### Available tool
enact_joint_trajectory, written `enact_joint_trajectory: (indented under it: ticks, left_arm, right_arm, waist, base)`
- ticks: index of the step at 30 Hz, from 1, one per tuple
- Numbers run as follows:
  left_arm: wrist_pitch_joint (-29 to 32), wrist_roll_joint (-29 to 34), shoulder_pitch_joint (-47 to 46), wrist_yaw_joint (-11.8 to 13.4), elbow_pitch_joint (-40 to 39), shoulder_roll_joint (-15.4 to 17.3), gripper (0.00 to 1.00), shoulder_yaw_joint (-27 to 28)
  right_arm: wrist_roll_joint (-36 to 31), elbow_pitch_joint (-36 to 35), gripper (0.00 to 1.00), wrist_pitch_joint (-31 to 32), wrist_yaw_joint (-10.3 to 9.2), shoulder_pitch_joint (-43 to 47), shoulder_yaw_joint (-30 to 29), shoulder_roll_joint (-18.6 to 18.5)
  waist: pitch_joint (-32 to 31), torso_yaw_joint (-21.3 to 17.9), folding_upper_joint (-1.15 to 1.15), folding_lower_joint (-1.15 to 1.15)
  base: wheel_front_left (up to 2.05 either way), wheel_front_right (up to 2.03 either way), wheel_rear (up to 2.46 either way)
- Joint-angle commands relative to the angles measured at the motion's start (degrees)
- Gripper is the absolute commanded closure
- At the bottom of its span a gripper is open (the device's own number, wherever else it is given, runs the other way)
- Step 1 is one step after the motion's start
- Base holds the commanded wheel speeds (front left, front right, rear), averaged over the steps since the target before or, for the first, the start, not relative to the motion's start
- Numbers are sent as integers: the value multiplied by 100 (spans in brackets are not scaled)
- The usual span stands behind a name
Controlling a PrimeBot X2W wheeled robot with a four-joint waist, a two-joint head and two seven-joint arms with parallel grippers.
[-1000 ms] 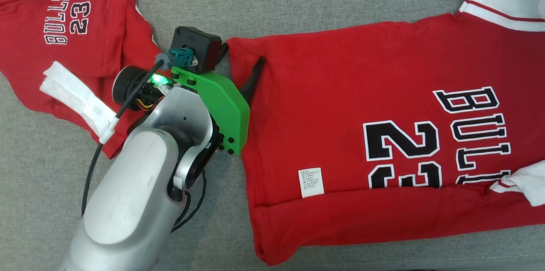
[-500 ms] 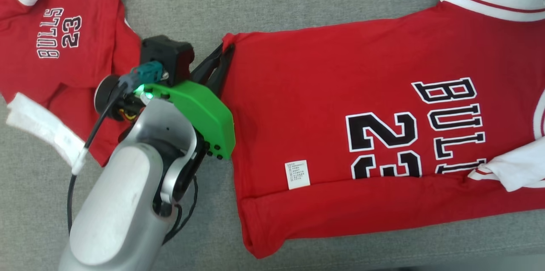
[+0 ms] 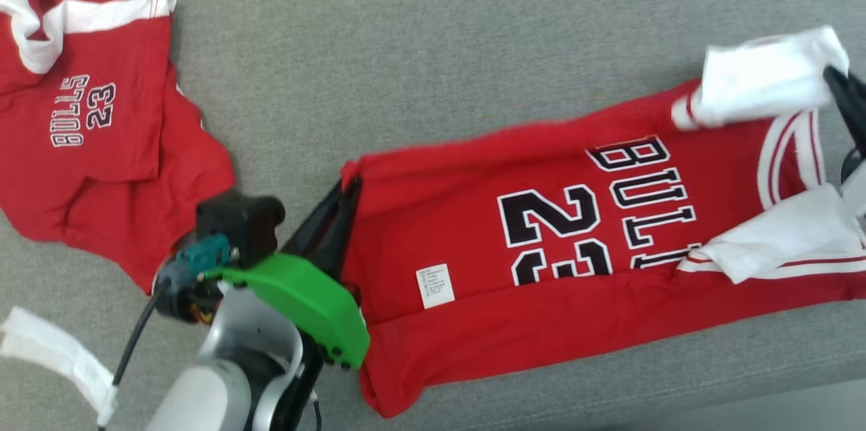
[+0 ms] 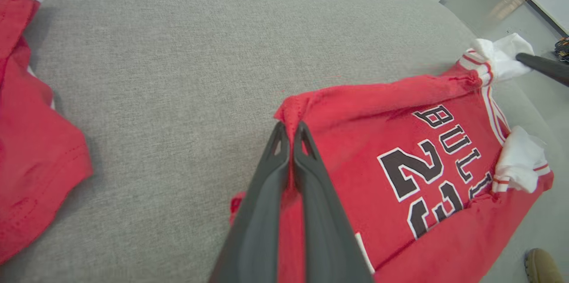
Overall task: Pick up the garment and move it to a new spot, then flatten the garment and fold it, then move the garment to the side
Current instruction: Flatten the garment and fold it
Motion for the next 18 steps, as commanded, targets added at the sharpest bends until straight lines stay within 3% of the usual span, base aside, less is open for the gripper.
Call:
enact_joint_trajectory:
  ticks: [1, 11, 12, 13, 14, 15, 18]
  left_arm:
    - [-55, -41, 211, 63, -78, 40, 100, 24]
    - [-51, -84, 778, 228, -82, 123, 100, 0]
    - [-57, -54, 782, 264, -59, 136, 91, 12]
    - [-32, -34, 806, 270, -4, 164, 40, 6]
    - [4, -15, 835, 284, 50, 196, 2, -10]
    - [-6, 65, 867, 298, 92, 258, 0, -15]
    - [-136, 259, 1028, 370, 167, 365, 0, -27]
  right_arm:
    - [-10, -127, 100, -27, -9, 285, -112, 57]
    - [-262, -764, 100, 291, -8, 1361, -681, 667]
    - [-312, -774, 100, 337, -8, 1386, -689, 724]
    - [-382, -813, 65, 379, -8, 1405, -643, 777]
    - [-414, -827, 7, 442, -7, 1427, -600, 824]
    - [-482, -796, 0, 498, -8, 1452, -594, 856]
    - [-715, -715, 0, 638, -8, 1458, -645, 828]
  waist:
    - [-292, -258, 0, 0]
    - [-434, -421, 0, 0]
    - [-426, -431, 0, 0]
    - [-418, -444, 0, 0]
    - [-414, -455, 0, 0]
    - [-411, -469, 0, 0]
    - [-408, -489, 0, 0]
  base:
    - [0, 0, 0]
    - [0, 0, 0]
    - [0, 0, 0]
    - [0, 0, 0]
    - [0, 0, 0]
    - [0, 0, 0]
    - [0, 0, 0]
